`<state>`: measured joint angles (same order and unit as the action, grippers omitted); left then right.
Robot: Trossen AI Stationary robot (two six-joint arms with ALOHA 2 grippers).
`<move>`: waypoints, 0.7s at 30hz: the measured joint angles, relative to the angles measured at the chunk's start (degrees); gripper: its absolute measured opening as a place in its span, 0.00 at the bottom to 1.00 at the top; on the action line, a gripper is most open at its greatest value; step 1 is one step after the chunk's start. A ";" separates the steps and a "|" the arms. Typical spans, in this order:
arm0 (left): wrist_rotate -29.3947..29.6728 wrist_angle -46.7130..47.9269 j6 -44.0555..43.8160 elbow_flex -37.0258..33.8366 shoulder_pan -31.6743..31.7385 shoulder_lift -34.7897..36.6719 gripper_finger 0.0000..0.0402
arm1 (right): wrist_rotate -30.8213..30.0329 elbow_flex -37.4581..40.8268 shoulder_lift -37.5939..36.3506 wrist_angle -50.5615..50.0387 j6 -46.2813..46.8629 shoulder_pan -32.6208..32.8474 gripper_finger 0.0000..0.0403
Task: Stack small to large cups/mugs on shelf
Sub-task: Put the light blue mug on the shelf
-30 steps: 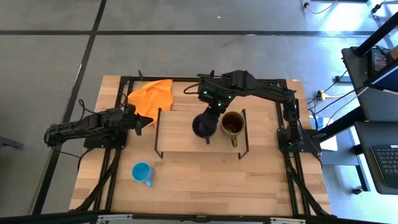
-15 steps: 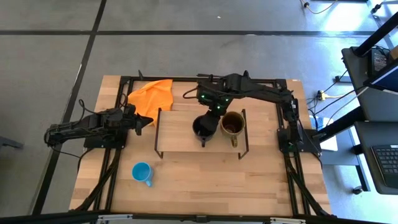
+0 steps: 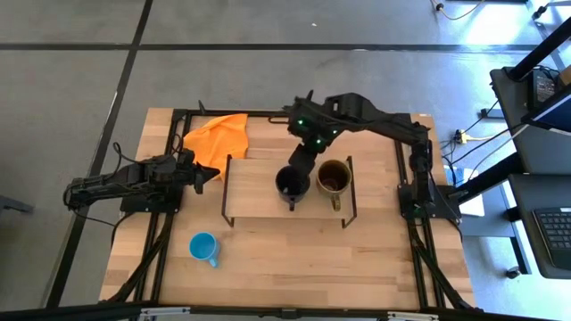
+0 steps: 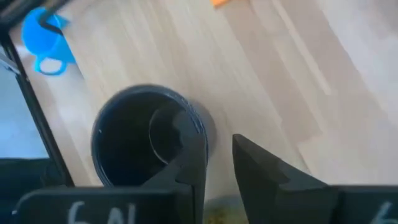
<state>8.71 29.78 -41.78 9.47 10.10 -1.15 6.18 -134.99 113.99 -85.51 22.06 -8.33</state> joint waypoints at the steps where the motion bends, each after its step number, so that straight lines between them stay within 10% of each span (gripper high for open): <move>1: 0.00 0.00 -0.02 0.00 -0.01 -0.01 0.10 | -0.18 0.31 -0.42 0.84 -0.12 -0.12 0.20; 10: -3.68 -1.32 0.17 1.95 -0.03 -0.04 0.10 | -2.14 -0.01 -3.15 11.53 -4.93 -0.12 0.20; 21: -7.53 17.99 11.67 31.09 -0.04 -14.92 0.00 | -2.23 -0.01 -4.17 11.44 -6.29 -2.61 0.20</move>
<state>1.18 47.77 -30.11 40.57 10.07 -16.07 3.95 -135.00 109.82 -74.07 15.77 -10.95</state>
